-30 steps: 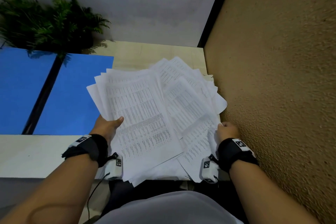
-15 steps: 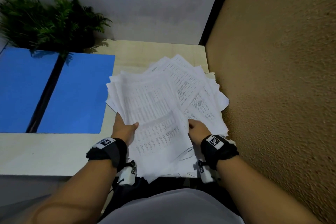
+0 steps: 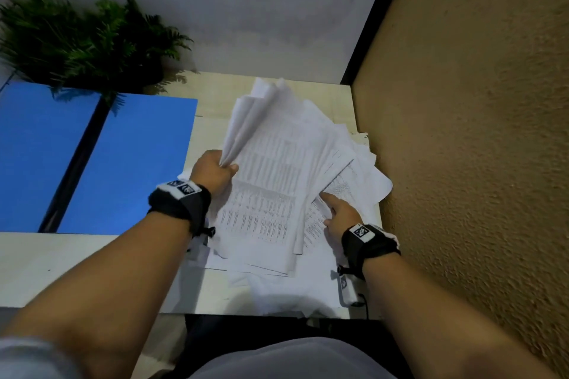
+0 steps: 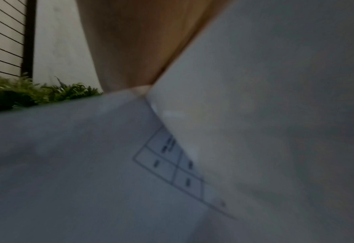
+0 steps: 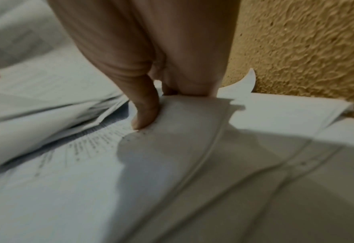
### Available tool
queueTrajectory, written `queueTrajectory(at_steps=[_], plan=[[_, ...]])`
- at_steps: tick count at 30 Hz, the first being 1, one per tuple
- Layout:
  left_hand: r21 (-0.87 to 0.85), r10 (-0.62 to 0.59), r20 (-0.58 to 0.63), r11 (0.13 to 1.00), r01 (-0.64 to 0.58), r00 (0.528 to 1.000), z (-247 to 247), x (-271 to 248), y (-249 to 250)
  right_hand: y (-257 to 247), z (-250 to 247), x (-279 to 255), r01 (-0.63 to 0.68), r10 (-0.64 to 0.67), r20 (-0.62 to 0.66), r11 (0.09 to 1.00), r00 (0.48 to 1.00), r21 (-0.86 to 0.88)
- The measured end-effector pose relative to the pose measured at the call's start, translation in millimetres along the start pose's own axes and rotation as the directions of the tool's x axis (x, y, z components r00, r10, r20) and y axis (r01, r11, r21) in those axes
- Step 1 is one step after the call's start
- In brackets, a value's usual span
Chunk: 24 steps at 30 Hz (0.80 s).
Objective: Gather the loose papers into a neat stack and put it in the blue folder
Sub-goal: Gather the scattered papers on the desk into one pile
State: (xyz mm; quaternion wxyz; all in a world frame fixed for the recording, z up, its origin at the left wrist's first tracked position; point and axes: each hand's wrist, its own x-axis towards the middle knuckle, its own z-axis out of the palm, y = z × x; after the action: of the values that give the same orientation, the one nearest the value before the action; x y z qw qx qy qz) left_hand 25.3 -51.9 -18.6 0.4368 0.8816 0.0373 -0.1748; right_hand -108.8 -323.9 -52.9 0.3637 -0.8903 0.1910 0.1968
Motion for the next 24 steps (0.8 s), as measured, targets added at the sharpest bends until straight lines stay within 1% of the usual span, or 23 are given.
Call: queueTrajectory(at_steps=[2,3,5,7,9,10,11,14,15,17,19,20,21,22,23,24], plan=[[0.02,-0.02,0.104,1.0,0.018,0.994,5,16,3,3,-4,1,0.021,-0.021,0.026,1.0,0.999,0.01],[0.004,-0.047,0.13,0.999,0.047,0.99,6,20,3,4,-6,1,0.025,-0.025,0.03,1.0,0.999,0.006],[-0.111,-0.103,0.183,0.986,0.124,0.978,11,23,2,6,-11,0,0.035,-0.035,0.002,0.998,0.999,-0.043],[-0.135,-0.145,0.254,0.974,0.183,0.956,15,23,-3,9,-15,0,0.051,-0.051,-0.003,0.992,0.999,-0.119],[-0.176,-0.157,0.292,0.961,0.214,0.943,19,21,-8,11,-19,1,0.047,-0.047,0.004,0.984,0.999,-0.172],[-0.193,-0.163,0.281,0.956,0.222,0.946,20,20,-10,10,-20,0,0.032,-0.033,0.0,0.987,0.999,-0.159],[-0.214,-0.162,0.248,0.952,0.217,0.955,21,18,-11,10,-21,-1,0.007,-0.01,-0.021,0.994,1.0,-0.11],[-0.325,-0.191,0.133,0.918,0.225,0.972,20,12,-21,11,-21,-3,-0.111,0.109,-0.139,0.994,0.984,-0.01],[-0.381,-0.228,0.105,0.89,0.251,0.968,19,8,-28,14,-20,-3,-0.154,0.158,-0.18,0.987,0.971,0.034],[-0.499,-0.292,0.09,0.814,0.297,0.952,18,-4,-37,22,-18,-5,-0.24,0.28,-0.24,0.954,0.93,0.181],[-0.559,-0.33,0.063,0.77,0.307,0.942,20,-23,-40,28,-18,-10,-0.305,0.388,-0.256,0.9,0.885,0.31],[-0.557,-0.343,0.043,0.771,0.308,0.938,23,-32,-43,31,-17,-12,-0.32,0.418,-0.251,0.88,0.873,0.35],[-0.546,-0.345,0.022,0.782,0.3,0.939,25,-41,-47,32,-15,-16,-0.328,0.427,-0.231,0.87,0.874,0.37],[-0.523,-0.35,-0.006,0.799,0.296,0.937,27,-49,-48,30,-14,-21,-0.33,0.415,-0.19,0.872,0.89,0.362],[-0.494,-0.372,-0.019,0.811,0.314,0.928,30,-55,-48,25,-11,-25,-0.318,0.379,-0.129,0.884,0.916,0.344],[-0.468,-0.402,-0.007,0.811,0.352,0.916,36,-58,-51,20,-9,-29,-0.305,0.338,-0.044,0.891,0.94,0.335]])
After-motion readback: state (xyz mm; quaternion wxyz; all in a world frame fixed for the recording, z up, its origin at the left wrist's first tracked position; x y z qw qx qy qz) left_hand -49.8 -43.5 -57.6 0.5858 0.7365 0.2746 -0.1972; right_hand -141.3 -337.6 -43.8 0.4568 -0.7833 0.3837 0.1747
